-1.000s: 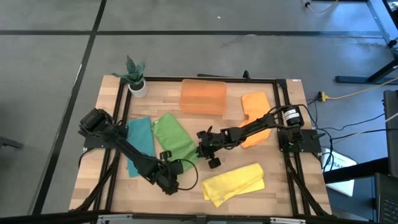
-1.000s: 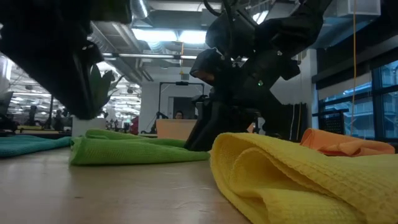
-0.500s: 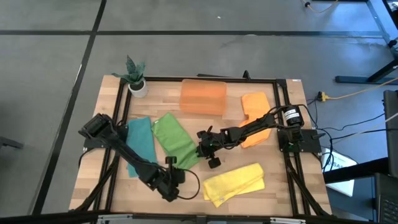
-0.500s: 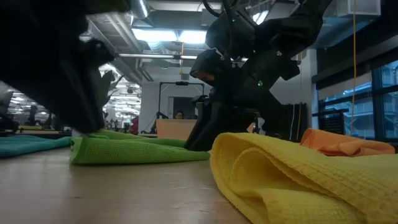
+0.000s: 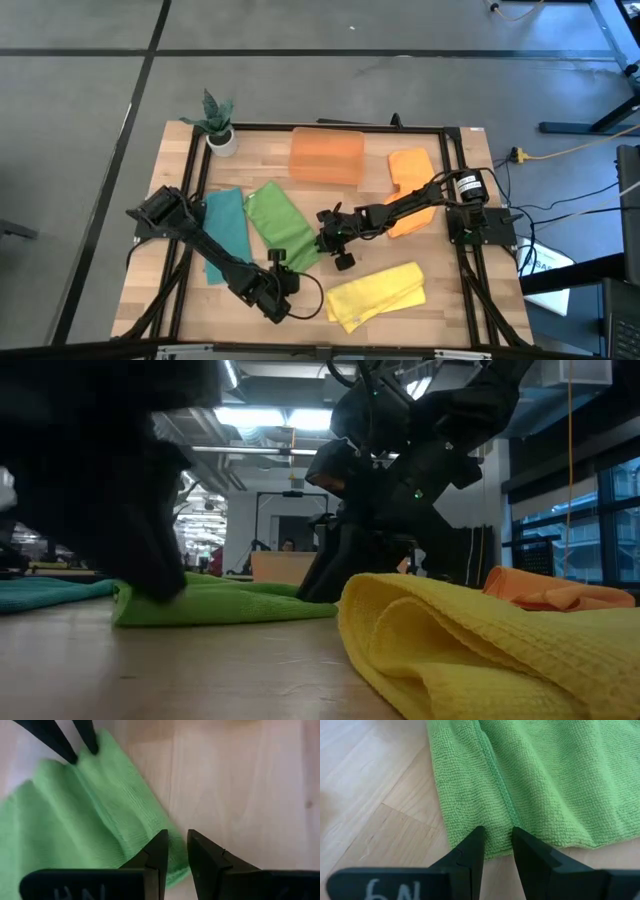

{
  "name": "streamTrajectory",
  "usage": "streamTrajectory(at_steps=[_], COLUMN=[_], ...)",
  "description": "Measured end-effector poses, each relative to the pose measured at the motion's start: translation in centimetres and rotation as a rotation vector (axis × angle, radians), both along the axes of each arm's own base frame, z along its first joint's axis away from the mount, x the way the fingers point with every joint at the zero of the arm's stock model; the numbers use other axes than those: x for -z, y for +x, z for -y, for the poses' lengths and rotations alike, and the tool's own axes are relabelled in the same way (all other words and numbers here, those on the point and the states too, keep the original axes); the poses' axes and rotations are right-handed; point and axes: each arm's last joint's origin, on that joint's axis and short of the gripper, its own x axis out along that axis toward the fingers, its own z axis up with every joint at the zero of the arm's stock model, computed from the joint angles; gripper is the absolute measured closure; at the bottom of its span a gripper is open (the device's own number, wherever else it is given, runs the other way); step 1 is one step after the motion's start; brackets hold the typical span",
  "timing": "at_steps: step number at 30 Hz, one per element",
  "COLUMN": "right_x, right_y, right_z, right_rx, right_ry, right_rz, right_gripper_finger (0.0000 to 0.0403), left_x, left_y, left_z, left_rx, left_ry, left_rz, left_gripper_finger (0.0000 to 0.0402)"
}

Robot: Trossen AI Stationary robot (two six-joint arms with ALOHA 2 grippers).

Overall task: Roll microfiber towels into tight, uniform cylinder then place into a basket
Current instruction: Roll the green microfiber cloth

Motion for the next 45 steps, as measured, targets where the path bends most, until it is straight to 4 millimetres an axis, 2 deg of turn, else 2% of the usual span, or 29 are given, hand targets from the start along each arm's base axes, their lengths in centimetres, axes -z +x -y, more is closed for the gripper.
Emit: streamTrajectory(at_steps=[5,21,30,39,45], right_x=[0.0,0.0,0.0,-0.1,-1.5], right_y=[0.0,0.0,0.0,-0.1,-0.3], right_z=[0.0,0.0,0.0,0.0,-0.2], right_rx=[0.0,0.0,0.0,0.001,-0.007], right_ry=[0.0,0.0,0.0,-0.001,-0.004], right_rz=[0.0,-0.001,-0.001,-0.001,0.024], right_gripper_finger=[0.0298,0.0299,0.0298,0.0299,0.0299], left_x=[1.1,1.1,1.2,1.3,1.3], left_y=[0.3,0.0,-0.6,-0.6,-0.6], left_z=[-0.2,-0.3,-0.9,-1.0,-1.0], left_rx=[-0.014,-0.026,-0.101,-0.1,-0.099], left_ry=[0.007,0.029,0.058,0.044,0.035], left_rz=[-0.031,-0.047,-0.081,-0.097,-0.106], left_gripper_finger=[0.0337,0.0342,0.0343,0.0396,0.0401])
